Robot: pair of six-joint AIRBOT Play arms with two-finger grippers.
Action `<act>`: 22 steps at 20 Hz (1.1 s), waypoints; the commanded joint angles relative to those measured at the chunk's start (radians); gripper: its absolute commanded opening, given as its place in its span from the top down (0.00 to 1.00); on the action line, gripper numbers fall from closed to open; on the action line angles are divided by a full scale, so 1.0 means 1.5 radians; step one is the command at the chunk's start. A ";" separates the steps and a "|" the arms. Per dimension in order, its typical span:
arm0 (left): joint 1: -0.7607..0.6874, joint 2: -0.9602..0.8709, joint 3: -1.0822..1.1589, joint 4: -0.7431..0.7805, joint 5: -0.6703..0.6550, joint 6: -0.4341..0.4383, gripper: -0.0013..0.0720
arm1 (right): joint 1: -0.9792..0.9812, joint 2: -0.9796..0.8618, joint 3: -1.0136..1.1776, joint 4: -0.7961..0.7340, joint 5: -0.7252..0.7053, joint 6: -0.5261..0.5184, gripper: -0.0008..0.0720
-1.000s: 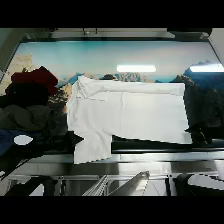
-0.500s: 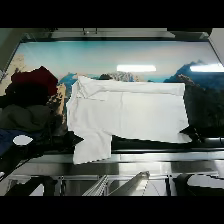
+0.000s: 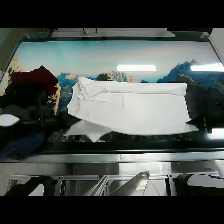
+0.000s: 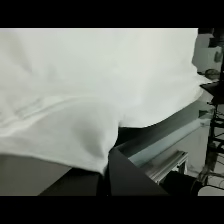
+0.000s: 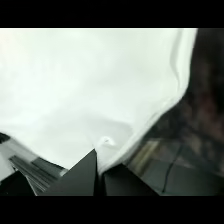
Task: Fold the shirts.
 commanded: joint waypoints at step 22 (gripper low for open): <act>-0.053 -0.667 0.817 0.211 -0.094 -0.008 0.97 | 0.177 -0.163 0.185 0.321 -0.345 -0.085 0.97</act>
